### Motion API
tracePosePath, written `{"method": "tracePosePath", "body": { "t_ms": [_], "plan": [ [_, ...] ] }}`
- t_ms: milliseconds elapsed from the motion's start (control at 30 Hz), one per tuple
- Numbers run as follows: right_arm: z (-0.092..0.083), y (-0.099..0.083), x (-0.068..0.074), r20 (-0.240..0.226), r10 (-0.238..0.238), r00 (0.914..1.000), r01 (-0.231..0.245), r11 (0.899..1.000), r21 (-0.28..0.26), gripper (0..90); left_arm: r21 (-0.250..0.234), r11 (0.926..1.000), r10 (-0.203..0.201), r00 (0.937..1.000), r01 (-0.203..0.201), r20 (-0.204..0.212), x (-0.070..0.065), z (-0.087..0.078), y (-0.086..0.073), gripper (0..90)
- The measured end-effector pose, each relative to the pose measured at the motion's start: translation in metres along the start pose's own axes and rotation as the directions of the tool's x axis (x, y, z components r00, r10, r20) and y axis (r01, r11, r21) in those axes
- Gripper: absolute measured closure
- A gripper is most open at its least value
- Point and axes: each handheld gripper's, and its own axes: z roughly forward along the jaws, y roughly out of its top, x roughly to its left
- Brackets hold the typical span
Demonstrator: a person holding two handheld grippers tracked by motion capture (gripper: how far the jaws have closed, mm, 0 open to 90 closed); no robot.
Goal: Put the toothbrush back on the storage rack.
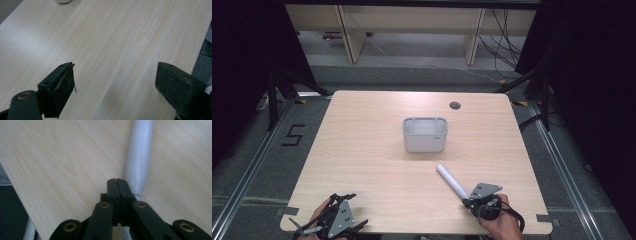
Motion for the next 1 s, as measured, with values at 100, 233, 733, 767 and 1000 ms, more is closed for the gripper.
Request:
{"method": "tracePosePath", "body": {
  "t_ms": [100, 233, 733, 767, 1000],
  "plan": [
    [-0.004, -0.003, -0.006, 0.014, 0.01, 0.9998, -0.01, 1.0, 0.01, 90.0, -0.007, 1.0, -0.002, 1.0, 0.002, 0.005, 0.0, 0.0, 0.001, 15.3],
    [-0.005, -0.006, -0.013, 0.03, 0.019, 0.9993, -0.02, 1.0, 0.013, 90.0, 0.006, 1.0, 0.004, 0.9999, -0.004, 0.01, 0.0, 0.0, 0.0, 15.4],
    [-0.005, -0.006, -0.033, 0.1, 0.003, 0.995, -0.005, 1.0, 0.024, 90.0, 0.003, 0.9999, 0.011, 0.9999, -0.011, 0.005, -0.001, 0.001, 0.001, 15.3],
    [-0.004, -0.003, -0.036, 0.108, 0.001, 0.9942, -0.003, 1.0, 0.024, 90.0, -0.007, 1.0, 0.003, 1.0, -0.003, 0.006, -0.002, 0.002, 0.0, 15.3],
    [0.002, 0.003, -0.041, 0.126, -0.017, 0.9918, 0.012, 0.999, 0.039, 90.0, 0.0, 1.0, 0.006, 1.0, -0.006, 0.003, -0.002, 0.002, 0.001, 15.3]
  ]
}}
